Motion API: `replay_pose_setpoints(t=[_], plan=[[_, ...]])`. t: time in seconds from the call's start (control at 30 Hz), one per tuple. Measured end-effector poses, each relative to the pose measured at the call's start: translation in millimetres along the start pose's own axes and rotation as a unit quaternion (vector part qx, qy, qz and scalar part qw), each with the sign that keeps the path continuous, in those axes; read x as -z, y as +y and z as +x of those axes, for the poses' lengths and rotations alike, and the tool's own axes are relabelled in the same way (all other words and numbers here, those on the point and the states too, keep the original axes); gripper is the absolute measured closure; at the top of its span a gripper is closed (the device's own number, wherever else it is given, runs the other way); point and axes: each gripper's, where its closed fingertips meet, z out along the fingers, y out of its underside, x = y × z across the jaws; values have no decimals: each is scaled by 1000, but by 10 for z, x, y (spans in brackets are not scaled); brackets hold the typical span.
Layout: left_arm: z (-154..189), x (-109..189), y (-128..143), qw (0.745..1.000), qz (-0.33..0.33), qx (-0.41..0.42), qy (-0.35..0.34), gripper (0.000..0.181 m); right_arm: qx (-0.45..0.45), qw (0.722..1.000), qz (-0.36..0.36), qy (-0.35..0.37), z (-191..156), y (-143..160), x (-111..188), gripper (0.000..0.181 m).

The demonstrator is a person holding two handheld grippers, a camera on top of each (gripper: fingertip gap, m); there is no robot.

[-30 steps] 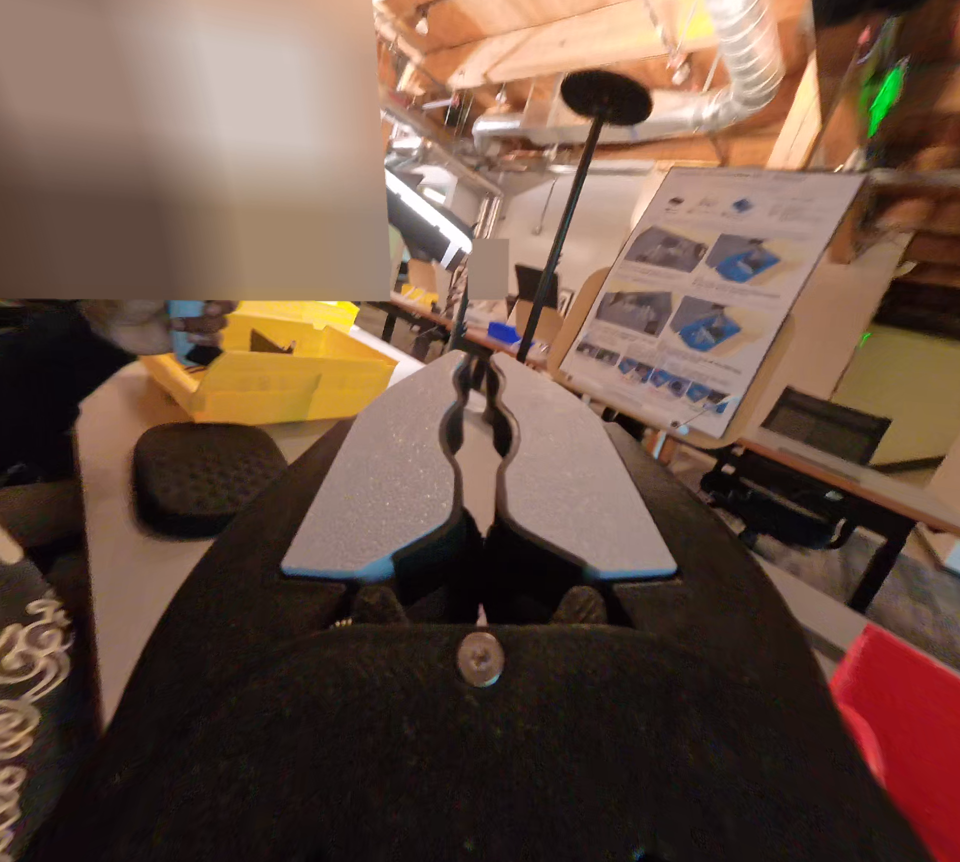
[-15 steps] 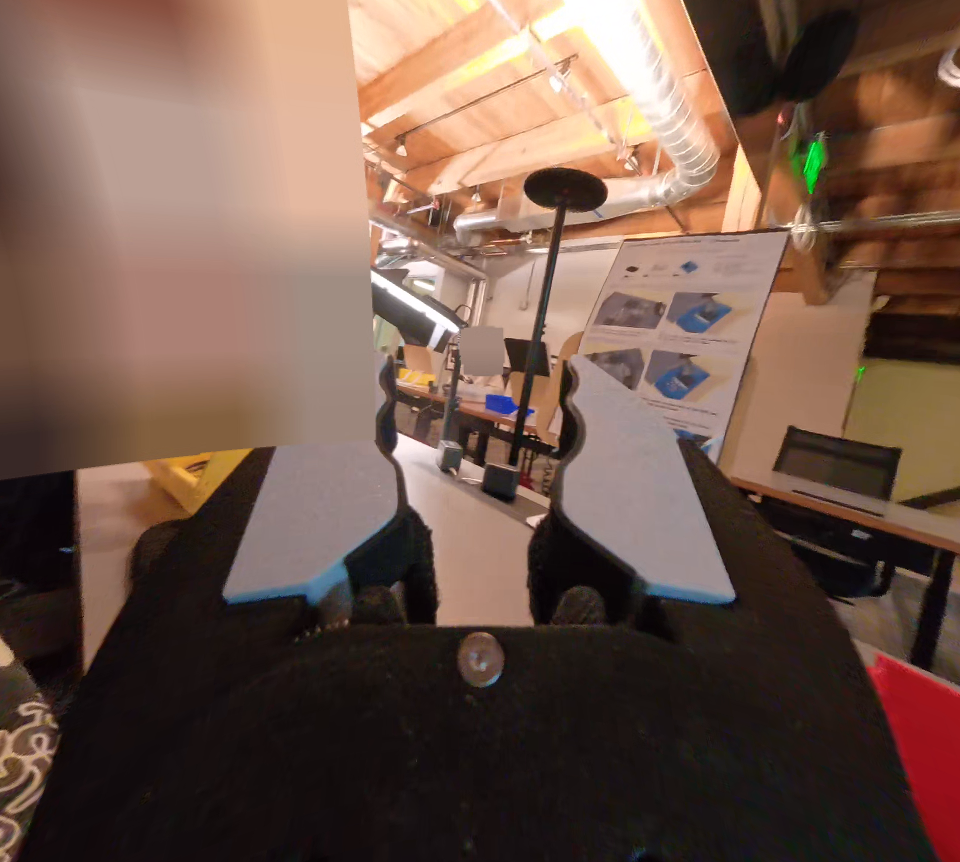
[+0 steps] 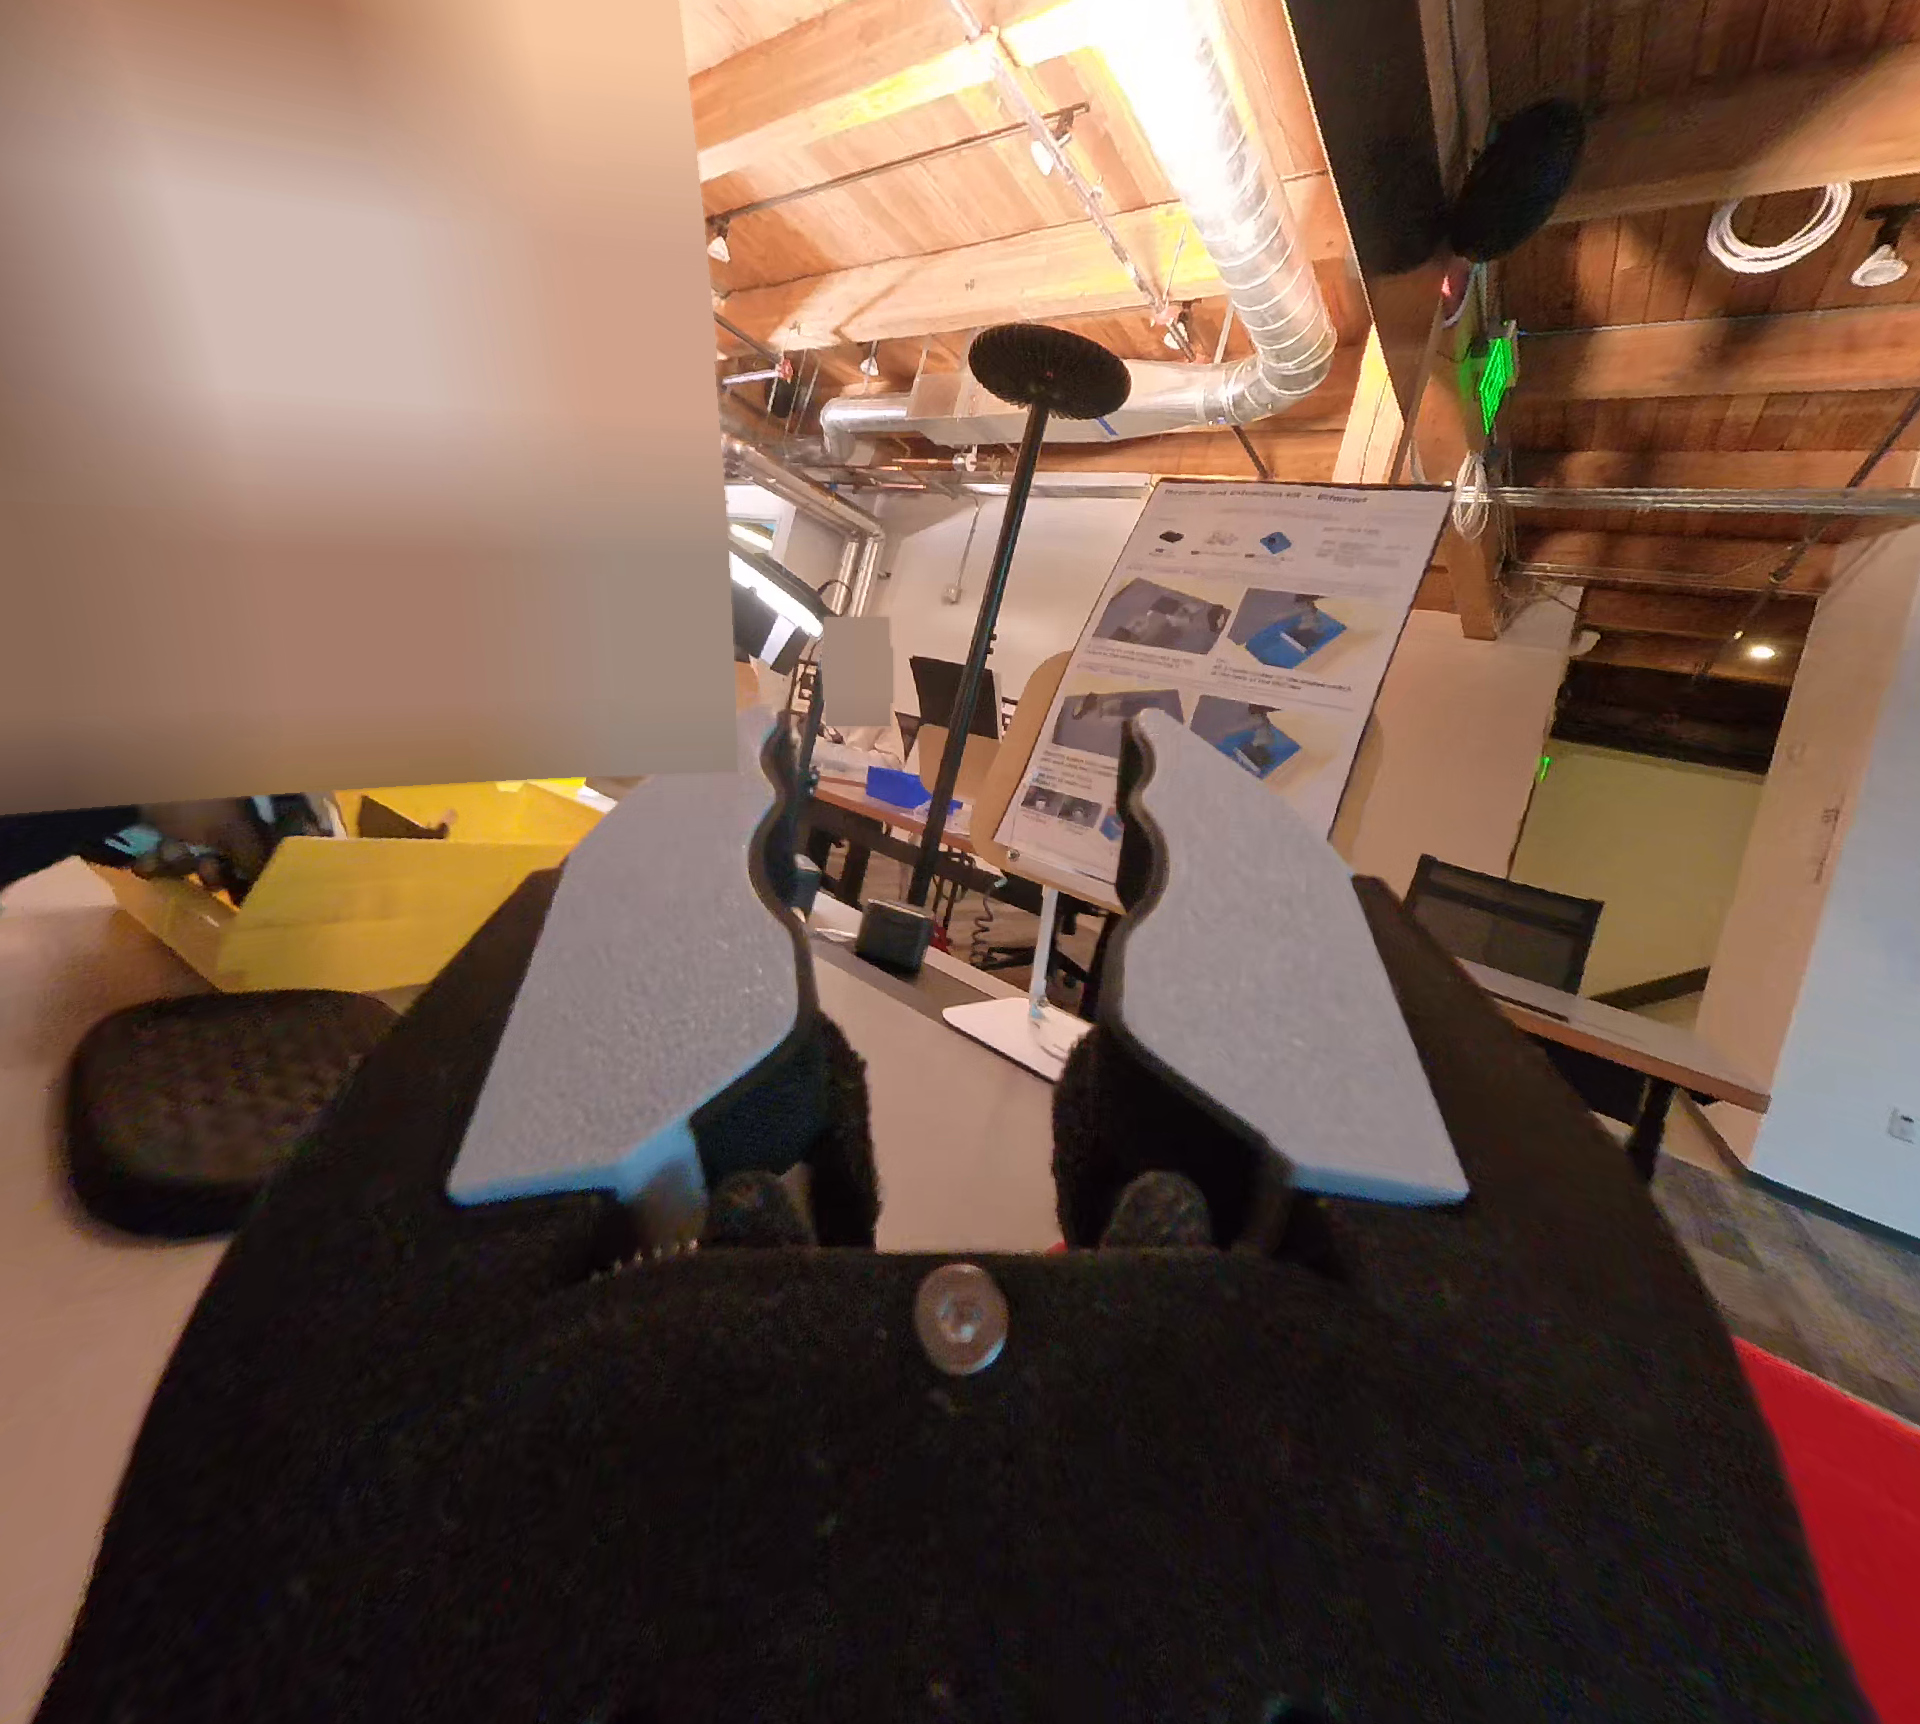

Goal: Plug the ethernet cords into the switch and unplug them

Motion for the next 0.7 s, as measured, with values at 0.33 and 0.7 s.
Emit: replay_pose_setpoints(t=[0.33,0.7], plan=[[-371,938,-236,939,238,-13,-248,170,70,997,-31,-22,-187,104,-23,127],[206,2294,-814,718,500,-157,-457,170,26,990,-49,-126,-660,439,-327,128]])
